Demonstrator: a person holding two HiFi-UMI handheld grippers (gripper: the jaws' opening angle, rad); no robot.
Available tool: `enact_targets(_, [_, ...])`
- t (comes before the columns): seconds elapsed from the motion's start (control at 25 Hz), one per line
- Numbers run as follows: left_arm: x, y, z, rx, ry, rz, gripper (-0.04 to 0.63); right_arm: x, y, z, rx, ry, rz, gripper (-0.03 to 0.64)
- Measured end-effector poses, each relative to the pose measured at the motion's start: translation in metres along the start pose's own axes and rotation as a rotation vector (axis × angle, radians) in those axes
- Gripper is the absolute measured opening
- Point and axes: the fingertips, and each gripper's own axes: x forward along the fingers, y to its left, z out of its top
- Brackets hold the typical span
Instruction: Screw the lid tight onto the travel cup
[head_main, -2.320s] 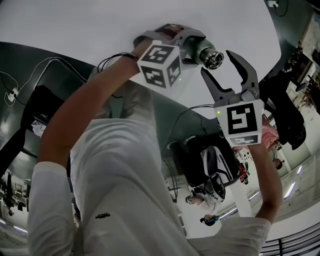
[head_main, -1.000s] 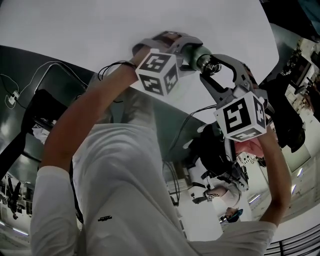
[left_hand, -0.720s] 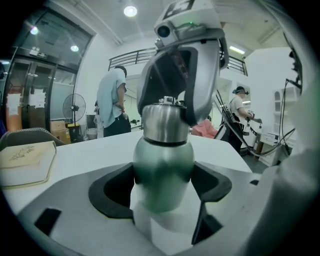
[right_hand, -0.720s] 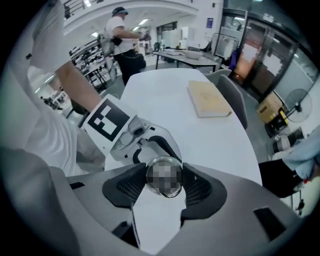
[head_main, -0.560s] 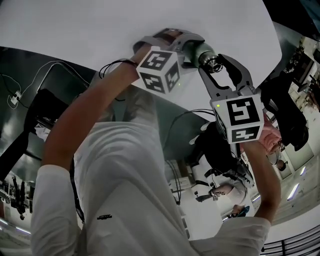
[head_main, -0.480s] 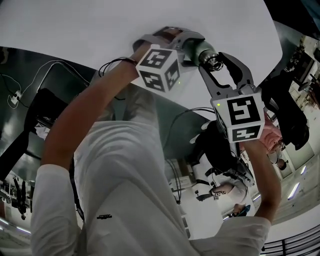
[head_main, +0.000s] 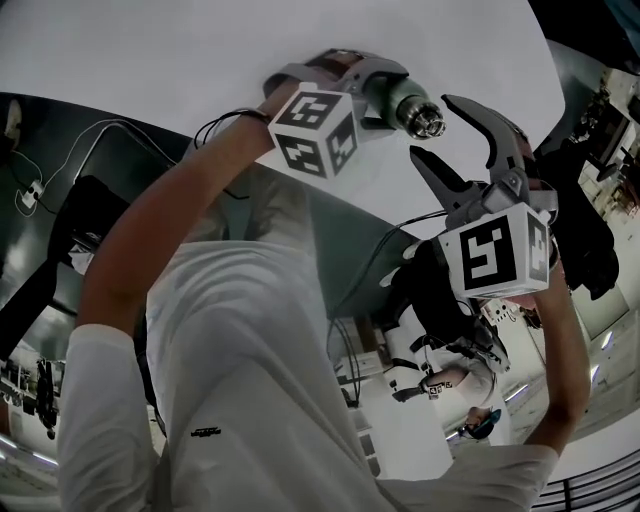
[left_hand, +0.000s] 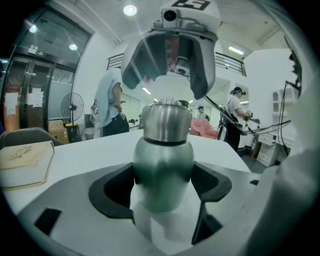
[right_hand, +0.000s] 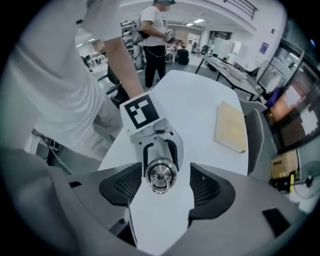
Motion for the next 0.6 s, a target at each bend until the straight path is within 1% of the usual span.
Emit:
enact_targets(0.12, [0.0, 0.001, 0.001, 0.001, -0.002, -0.001, 0.345, -0.001, 0.005, -0.002, -0.19, 0.033, 0.074, 0.268])
enact_targets(0.24, [-0.001, 0.001, 0.0, -0.001, -0.001, -0.003, 0.345, 0.004, 0.01, -0.002, -0.386, 0.039, 0.122, 0.268])
enact_targets(0.36, [0.0, 0.001, 0.0, -0.003, 0.001, -0.007, 0.345, 0.013, 0.016, -0.013, -0.578, 0.098, 0.17, 0.267])
enact_targets(0.44, [0.0, 0.001, 0.001, -0.001, -0.001, -0.007, 0.345, 0.018, 0.02, -0.019, -0.641, 0.125, 0.206, 0.267])
enact_targets(0.48, [0.0, 0.001, 0.002, -0.001, -0.001, -0.006, 0.345, 0.02, 0.02, -0.019, -0.657, 0.121, 0.208, 0.267])
enact_targets(0.52, [0.0, 0.0, 0.002, -0.003, 0.0, -0.006, 0.345, 0.022, 0.02, -0.018, -0.669, 0.112, 0.201, 0.241])
enact_targets(0.6, [0.0, -0.001, 0.002, -0.006, 0.0, -0.006, 0.345, 0.023, 0.02, -0.018, -0.677, 0.108, 0.184, 0.224])
